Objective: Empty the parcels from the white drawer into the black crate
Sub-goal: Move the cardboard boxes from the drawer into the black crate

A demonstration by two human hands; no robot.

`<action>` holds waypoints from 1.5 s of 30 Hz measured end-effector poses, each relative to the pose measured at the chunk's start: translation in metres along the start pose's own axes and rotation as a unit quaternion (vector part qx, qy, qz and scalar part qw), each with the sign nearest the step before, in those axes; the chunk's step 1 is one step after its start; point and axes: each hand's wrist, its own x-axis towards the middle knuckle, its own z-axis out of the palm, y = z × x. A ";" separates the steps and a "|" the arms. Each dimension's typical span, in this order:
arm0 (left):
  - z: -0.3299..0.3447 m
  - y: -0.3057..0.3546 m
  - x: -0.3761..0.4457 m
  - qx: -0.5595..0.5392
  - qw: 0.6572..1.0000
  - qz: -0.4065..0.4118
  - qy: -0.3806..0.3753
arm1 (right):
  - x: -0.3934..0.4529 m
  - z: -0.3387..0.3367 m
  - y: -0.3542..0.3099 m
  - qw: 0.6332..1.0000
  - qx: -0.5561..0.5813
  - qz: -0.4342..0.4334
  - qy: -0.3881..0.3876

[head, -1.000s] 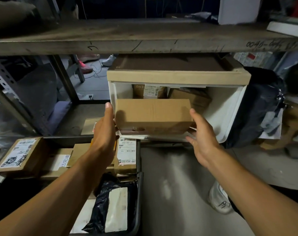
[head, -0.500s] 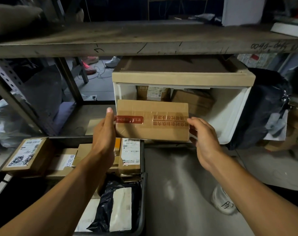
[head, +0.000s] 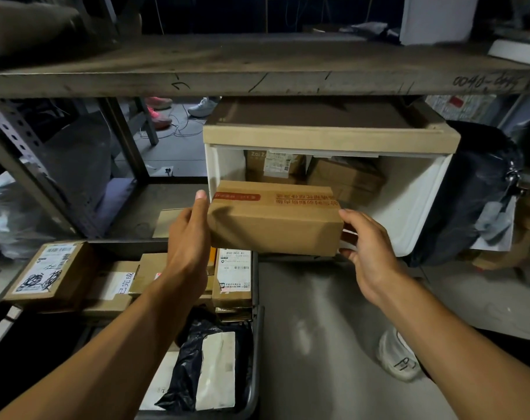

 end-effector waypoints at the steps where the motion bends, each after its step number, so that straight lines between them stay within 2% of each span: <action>1: 0.000 0.001 0.000 -0.006 1.000 0.001 -0.002 | -0.001 0.000 -0.001 1.000 -0.002 -0.001 -0.002; 6: 0.002 0.007 -0.007 -0.022 1.000 -0.008 -0.015 | 0.001 -0.004 -0.004 1.000 0.009 -0.009 -0.001; 13: -0.001 0.011 -0.006 0.009 1.000 0.013 -0.019 | 0.002 -0.002 0.003 1.000 0.004 0.014 -0.017; 19: -0.001 0.007 -0.010 0.020 0.996 0.022 -0.079 | -0.001 -0.002 -0.001 0.998 -0.036 -0.011 -0.040; 23: -0.003 0.002 -0.007 0.032 0.996 0.021 -0.081 | 0.002 -0.002 -0.001 0.998 -0.049 -0.022 -0.032; 30: -0.005 0.001 -0.004 0.022 0.995 -0.013 -0.096 | 0.000 -0.005 -0.005 1.000 0.001 0.000 -0.026; 38: -0.005 -0.004 0.002 -0.025 0.991 -0.087 -0.094 | 0.000 0.002 -0.005 0.997 0.005 0.003 -0.080; 42: -0.003 -0.007 -0.002 -0.044 0.983 -0.112 -0.135 | -0.003 0.008 0.000 0.996 0.050 0.029 -0.068; 45: 0.001 -0.011 -0.005 -0.023 0.971 -0.110 -0.212 | -0.002 0.009 0.001 0.995 0.081 0.037 -0.042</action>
